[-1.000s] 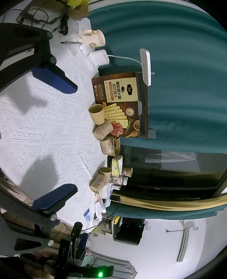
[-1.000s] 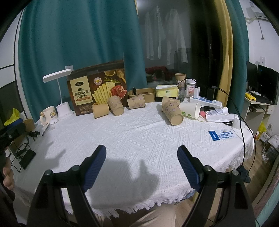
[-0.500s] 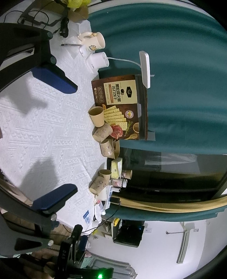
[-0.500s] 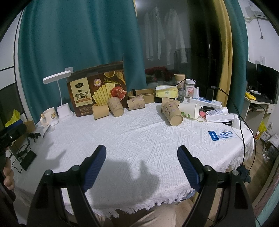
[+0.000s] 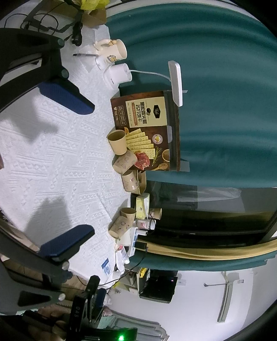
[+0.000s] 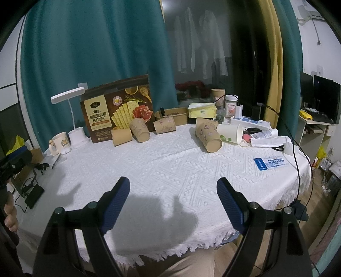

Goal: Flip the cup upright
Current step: 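Reach the left gripper to the tipped brown paper cup with cartoon prints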

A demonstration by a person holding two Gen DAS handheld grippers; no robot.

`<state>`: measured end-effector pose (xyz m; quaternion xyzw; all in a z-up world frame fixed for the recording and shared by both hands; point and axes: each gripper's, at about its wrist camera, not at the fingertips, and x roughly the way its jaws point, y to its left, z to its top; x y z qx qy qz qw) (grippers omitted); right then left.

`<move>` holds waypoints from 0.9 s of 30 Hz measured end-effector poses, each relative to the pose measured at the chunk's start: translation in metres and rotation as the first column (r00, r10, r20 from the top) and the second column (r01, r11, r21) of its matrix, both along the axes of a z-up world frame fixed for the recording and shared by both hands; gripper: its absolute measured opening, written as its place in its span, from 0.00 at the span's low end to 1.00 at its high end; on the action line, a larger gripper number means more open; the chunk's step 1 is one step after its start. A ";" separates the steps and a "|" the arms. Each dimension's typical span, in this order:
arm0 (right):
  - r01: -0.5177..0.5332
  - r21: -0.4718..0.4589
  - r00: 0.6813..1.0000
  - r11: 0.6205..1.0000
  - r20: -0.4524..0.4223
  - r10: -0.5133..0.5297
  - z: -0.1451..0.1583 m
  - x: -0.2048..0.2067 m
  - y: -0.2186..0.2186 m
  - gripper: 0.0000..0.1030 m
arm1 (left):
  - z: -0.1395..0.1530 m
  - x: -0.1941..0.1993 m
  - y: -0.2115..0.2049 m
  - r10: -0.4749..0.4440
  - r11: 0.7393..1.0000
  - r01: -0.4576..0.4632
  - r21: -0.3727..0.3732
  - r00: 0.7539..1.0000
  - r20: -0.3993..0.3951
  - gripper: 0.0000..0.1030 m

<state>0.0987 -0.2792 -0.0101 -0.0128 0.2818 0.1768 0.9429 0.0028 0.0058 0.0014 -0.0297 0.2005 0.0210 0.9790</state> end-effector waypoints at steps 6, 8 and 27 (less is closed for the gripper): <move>0.020 0.009 1.000 1.000 -0.021 -0.020 -0.013 0.017 -0.008 0.80 | -0.002 0.023 -0.007 -0.024 0.999 0.023 -0.033 0.999 -0.038 1.00; 0.036 0.000 0.999 0.999 -0.035 -0.036 -0.018 0.028 -0.014 0.80 | -0.006 0.037 -0.011 -0.042 0.998 0.039 -0.045 0.997 -0.072 1.00; 0.219 -0.008 0.966 0.976 -0.141 -0.218 -0.070 0.167 -0.123 0.80 | -0.083 0.272 -0.120 -0.268 0.958 0.212 -0.192 0.900 -0.344 1.00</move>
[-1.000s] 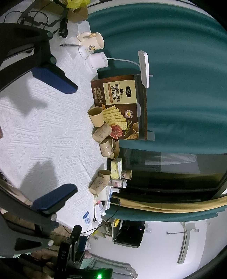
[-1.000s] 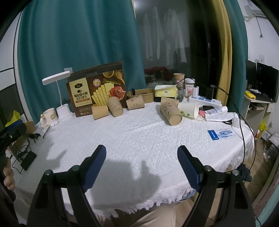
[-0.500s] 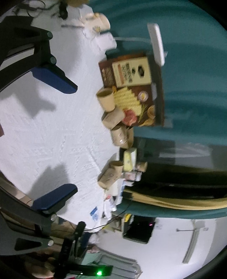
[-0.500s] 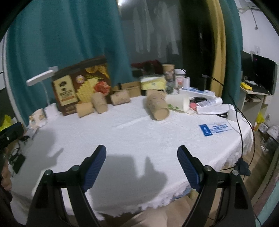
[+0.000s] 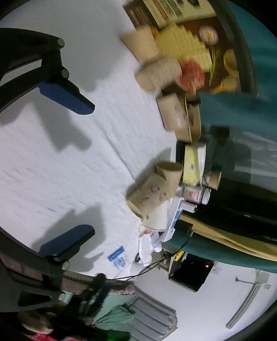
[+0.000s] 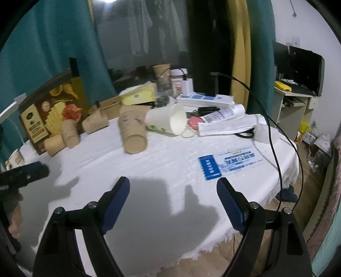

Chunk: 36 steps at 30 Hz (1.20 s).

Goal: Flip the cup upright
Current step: 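Reach the left gripper to the tipped brown paper cup with cartoon prints, then close the left gripper on the cup body and lift it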

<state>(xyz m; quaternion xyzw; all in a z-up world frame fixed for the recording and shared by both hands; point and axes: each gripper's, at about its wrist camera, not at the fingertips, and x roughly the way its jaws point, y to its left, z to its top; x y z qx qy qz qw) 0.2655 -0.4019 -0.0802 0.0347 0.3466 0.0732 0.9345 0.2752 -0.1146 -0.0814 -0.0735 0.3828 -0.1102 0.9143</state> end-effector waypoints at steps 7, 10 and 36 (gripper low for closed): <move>0.076 -0.005 0.997 0.997 -0.015 -0.076 -0.011 0.036 -0.029 0.79 | -0.024 0.079 -0.035 0.030 0.995 -0.036 -0.088 0.997 -0.074 1.00; 0.103 0.009 0.995 0.995 -0.010 -0.103 -0.011 0.046 -0.040 0.80 | -0.027 0.103 -0.046 0.021 0.994 -0.028 -0.108 0.997 -0.068 1.00; 0.183 0.044 0.981 0.982 -0.066 -0.180 -0.014 0.004 -0.051 0.80 | -0.038 0.117 -0.042 -0.081 0.965 0.040 -0.261 0.985 -0.152 0.62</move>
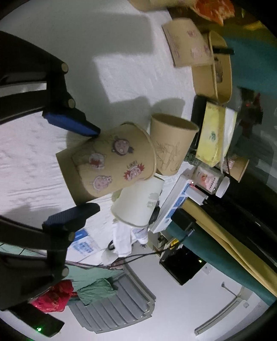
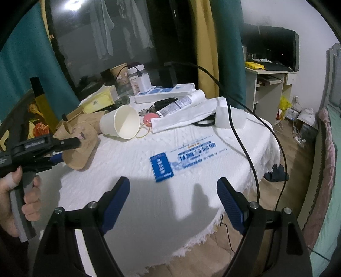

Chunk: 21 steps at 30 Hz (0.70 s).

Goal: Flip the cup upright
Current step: 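Close the left gripper on the cup body and lift it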

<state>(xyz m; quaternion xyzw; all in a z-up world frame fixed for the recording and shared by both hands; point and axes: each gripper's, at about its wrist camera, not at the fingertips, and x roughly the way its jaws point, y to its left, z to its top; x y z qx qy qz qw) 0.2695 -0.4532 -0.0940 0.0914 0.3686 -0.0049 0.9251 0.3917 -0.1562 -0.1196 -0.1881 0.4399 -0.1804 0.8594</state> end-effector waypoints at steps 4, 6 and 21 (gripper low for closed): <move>-0.021 0.011 1.000 1.000 0.002 0.021 0.003 -0.019 0.018 0.80 | 0.010 -0.036 0.021 -0.003 1.000 0.003 -0.014 1.000 0.006 0.62; -0.034 0.012 0.999 0.999 0.004 0.034 0.005 -0.026 0.028 0.80 | 0.014 -0.056 0.032 -0.003 1.000 0.003 -0.017 1.000 0.012 0.61; -0.191 -0.003 0.981 0.982 -0.026 0.191 0.005 -0.101 0.127 0.80 | 0.021 -0.237 0.144 0.081 0.996 -0.080 -0.046 0.996 0.020 0.61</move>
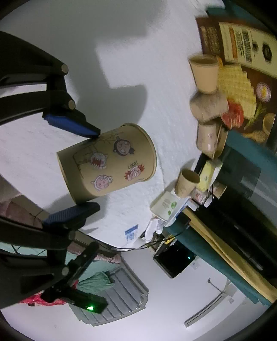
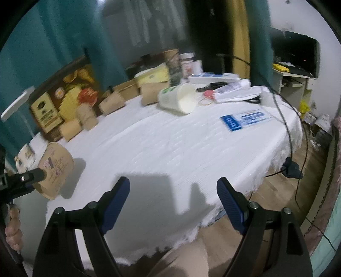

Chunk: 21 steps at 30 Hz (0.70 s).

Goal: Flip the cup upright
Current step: 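Close the left gripper on the cup body and lift it, then pass the cup from the left gripper into the right gripper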

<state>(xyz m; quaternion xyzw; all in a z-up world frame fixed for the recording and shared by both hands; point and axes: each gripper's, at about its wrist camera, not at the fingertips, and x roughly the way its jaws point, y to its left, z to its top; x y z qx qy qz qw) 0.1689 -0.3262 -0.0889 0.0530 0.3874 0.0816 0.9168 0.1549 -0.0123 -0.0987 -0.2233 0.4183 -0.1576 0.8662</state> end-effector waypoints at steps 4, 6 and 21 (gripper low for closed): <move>-0.068 -0.019 0.998 0.998 -0.016 0.067 -0.002 -0.021 0.027 0.80 | -0.010 -0.036 0.016 0.022 0.999 -0.023 -0.028 1.000 -0.020 0.61; -0.092 -0.027 0.995 0.995 -0.026 0.091 -0.004 -0.030 0.037 0.80 | -0.015 -0.046 0.020 0.026 0.999 -0.026 -0.031 0.999 -0.029 0.61; -0.109 -0.044 0.992 0.993 -0.070 0.105 -0.010 -0.038 0.045 0.80 | -0.050 -0.044 0.015 0.007 0.994 -0.021 -0.105 0.991 -0.133 0.61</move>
